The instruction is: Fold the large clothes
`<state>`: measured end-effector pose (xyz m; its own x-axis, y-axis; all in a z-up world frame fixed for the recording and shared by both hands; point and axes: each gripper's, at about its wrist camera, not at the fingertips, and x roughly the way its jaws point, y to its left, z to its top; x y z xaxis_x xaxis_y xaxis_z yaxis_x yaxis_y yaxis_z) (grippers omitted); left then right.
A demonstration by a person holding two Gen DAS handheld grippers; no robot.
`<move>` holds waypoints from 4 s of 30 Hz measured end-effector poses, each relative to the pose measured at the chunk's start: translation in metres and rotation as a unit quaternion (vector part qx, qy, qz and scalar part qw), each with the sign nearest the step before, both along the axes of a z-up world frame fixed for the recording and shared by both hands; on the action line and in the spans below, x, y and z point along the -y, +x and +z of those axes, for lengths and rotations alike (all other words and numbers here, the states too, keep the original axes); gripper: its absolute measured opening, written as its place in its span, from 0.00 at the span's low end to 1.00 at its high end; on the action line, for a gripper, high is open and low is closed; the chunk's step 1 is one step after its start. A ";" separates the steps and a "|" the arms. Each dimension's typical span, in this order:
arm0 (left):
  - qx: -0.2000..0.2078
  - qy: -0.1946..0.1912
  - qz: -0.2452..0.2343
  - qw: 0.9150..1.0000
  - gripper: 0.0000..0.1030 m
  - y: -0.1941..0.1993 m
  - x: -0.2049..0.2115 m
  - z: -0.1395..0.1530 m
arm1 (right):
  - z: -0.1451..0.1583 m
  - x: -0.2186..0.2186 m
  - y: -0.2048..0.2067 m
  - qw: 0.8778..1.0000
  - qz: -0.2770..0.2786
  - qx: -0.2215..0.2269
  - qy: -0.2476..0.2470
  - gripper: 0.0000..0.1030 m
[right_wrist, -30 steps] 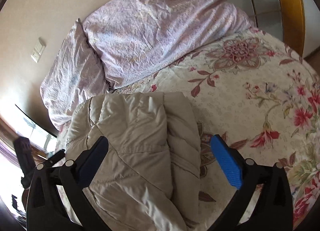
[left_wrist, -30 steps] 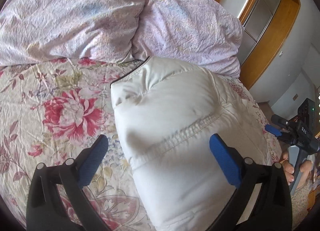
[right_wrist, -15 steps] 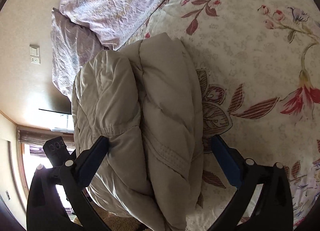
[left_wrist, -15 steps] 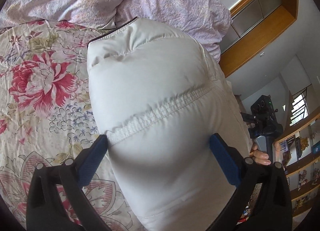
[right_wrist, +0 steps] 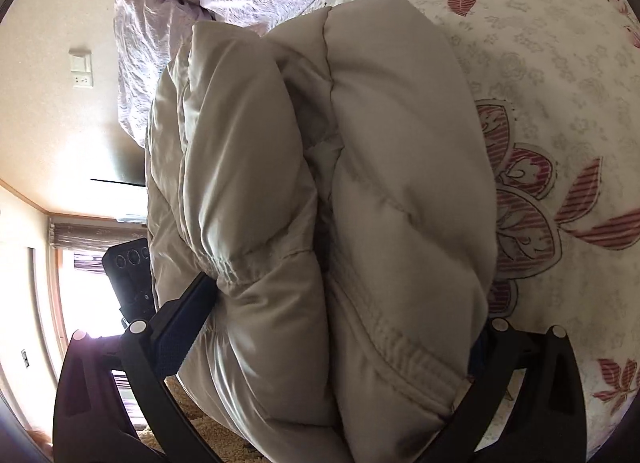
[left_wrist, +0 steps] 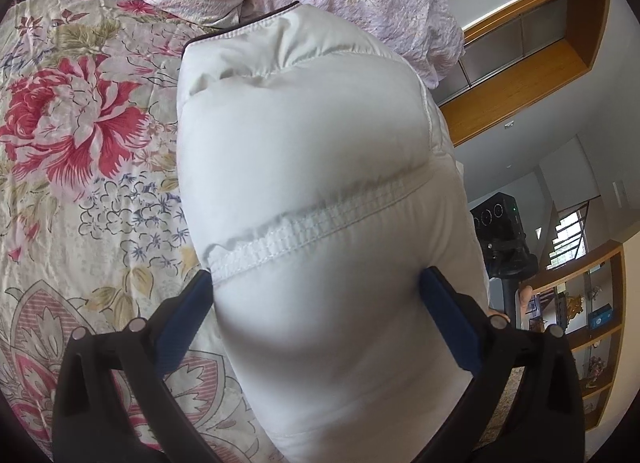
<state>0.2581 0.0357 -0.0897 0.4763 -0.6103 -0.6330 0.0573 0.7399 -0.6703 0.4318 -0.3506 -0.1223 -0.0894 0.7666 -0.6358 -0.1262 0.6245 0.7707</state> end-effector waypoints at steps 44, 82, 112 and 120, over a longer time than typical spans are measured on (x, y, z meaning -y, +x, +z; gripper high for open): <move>0.097 0.007 0.099 0.990 0.80 0.009 -0.091 0.054 | 0.042 -0.110 0.019 0.991 0.070 0.076 0.089 0.71; 0.125 0.315 0.201 0.919 0.98 -0.007 -0.093 0.091 | 0.124 -0.117 -0.016 0.943 -0.034 0.313 -0.110 0.81; 0.097 0.329 0.190 0.920 0.98 0.030 -0.064 0.053 | 0.069 -0.232 -0.018 0.871 0.004 0.447 -0.206 0.59; 0.097 0.363 0.196 0.906 0.98 0.040 -0.055 0.039 | 0.054 -0.233 -0.006 0.878 0.011 0.435 -0.202 0.59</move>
<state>0.2977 0.0906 -0.0506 0.7111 0.1734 -0.6813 -0.2402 0.9707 -0.0036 0.4260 -0.1180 -0.0686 0.5521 0.4680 -0.6901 -0.5729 0.8142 0.0938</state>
